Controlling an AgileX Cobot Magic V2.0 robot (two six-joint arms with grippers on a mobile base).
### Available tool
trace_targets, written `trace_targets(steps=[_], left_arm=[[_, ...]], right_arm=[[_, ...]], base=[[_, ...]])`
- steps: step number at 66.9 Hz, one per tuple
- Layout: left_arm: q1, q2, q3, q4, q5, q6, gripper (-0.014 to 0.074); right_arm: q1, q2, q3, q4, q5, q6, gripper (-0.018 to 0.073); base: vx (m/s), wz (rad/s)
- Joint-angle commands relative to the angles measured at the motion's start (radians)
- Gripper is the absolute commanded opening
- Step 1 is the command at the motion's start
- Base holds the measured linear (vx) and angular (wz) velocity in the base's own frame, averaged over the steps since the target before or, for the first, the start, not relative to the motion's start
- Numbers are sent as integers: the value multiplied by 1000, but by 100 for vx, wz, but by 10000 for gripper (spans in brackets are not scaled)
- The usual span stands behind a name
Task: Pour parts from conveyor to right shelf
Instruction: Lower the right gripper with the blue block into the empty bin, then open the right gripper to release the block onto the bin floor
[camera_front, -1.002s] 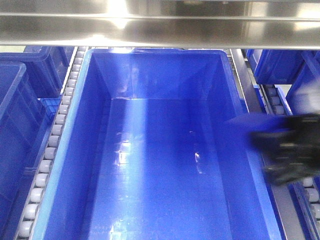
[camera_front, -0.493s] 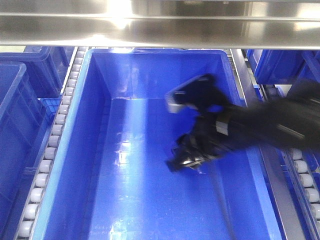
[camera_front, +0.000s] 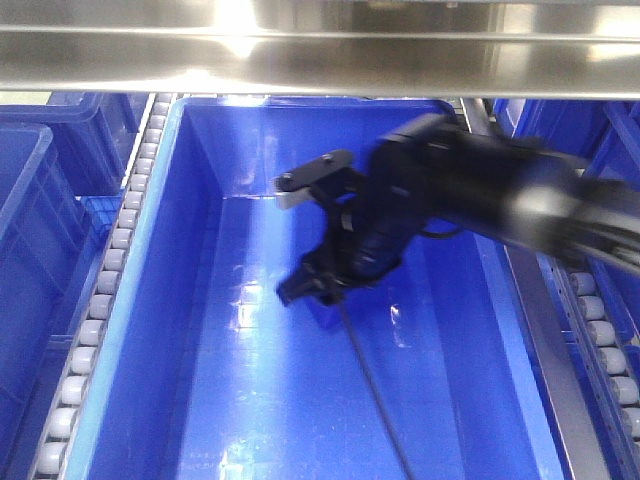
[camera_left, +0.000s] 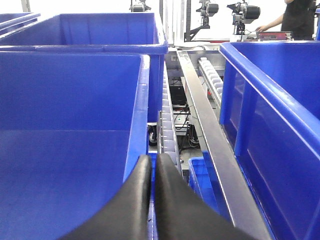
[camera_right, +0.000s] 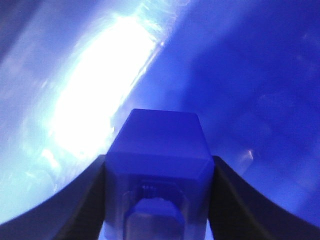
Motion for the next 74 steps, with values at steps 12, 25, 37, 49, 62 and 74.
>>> trace_targets(steps=[12,25,37,49,62,74], left_arm=[[2,-9,-25,-6,-72,-7,-6],[2,-9,-25,-6,-72,-7,-6],[2,-10,-25,-6,-72,-7,-6],[2,-10,-25,-6,-72,-7,-6],[2,-10,-25,-6,-72,-7,-6],[2,-10,-25,-6,-72,-7,-6]], right_arm=[[-4,93,-166,-3,107,30,189],[-4,124,-198,7,111,77,398],[-4,116,-198,-15,91,80,545],[-4,78,-197,-27,55,111,551],[-4,10,-194,-49,25,119,534],[-3,-35,-194,-64,17,98,526]], base=[[0,0],[0,0],[0,0],[0,0],[0,0],[0,0]])
